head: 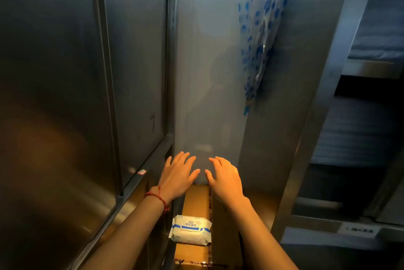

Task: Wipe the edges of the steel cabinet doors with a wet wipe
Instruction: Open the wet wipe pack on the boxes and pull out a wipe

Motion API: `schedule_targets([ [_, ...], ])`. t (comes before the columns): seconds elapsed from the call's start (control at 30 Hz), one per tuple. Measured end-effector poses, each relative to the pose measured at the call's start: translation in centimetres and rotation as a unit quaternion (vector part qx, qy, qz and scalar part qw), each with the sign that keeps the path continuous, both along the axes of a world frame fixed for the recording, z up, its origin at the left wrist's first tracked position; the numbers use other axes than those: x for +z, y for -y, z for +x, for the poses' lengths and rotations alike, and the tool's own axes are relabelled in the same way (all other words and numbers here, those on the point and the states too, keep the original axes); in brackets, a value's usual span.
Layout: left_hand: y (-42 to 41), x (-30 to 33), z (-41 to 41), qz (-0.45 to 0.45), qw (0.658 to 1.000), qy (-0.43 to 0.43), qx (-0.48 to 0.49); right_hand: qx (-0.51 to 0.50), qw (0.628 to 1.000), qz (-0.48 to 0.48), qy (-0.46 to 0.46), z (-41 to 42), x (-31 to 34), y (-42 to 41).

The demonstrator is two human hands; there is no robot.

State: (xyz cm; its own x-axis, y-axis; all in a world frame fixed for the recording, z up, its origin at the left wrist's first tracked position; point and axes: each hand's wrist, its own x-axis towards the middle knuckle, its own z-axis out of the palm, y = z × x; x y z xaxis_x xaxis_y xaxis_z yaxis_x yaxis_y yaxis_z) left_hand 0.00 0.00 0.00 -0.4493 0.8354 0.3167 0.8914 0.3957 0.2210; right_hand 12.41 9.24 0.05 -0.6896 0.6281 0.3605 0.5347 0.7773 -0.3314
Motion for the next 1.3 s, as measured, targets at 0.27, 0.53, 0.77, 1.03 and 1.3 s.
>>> schedule_targets([
  [0.27, -1.7, -2.9, -3.1, -0.032, 0.999, -0.01, -0.026, -0.024, 1.0, 0.001, 0.01, -3.1, -3.5, -1.3],
  [0.53, -3.8, -6.7, -5.5, -0.054, 0.998, 0.0, -0.044, -0.047, 0.998, -0.007, 0.028, -5.1, -7.2, -2.2],
  [0.77, -4.7, -11.0, -6.7, -0.064, 0.996, 0.008, -0.053, -0.057, 0.997, -0.028, 0.034, -5.6, -10.8, -3.3],
  [1.03, -6.2, -15.4, -6.8, -0.079, 0.996, 0.015, -0.04, -0.047, 0.998, -0.018, 0.041, -6.3, -14.8, -4.6],
  [1.3, -7.7, -19.9, -7.5, -0.09, 0.995, 0.026, -0.026, -0.045, 0.998, 0.03, 0.042, -7.4, -19.2, -5.9],
])
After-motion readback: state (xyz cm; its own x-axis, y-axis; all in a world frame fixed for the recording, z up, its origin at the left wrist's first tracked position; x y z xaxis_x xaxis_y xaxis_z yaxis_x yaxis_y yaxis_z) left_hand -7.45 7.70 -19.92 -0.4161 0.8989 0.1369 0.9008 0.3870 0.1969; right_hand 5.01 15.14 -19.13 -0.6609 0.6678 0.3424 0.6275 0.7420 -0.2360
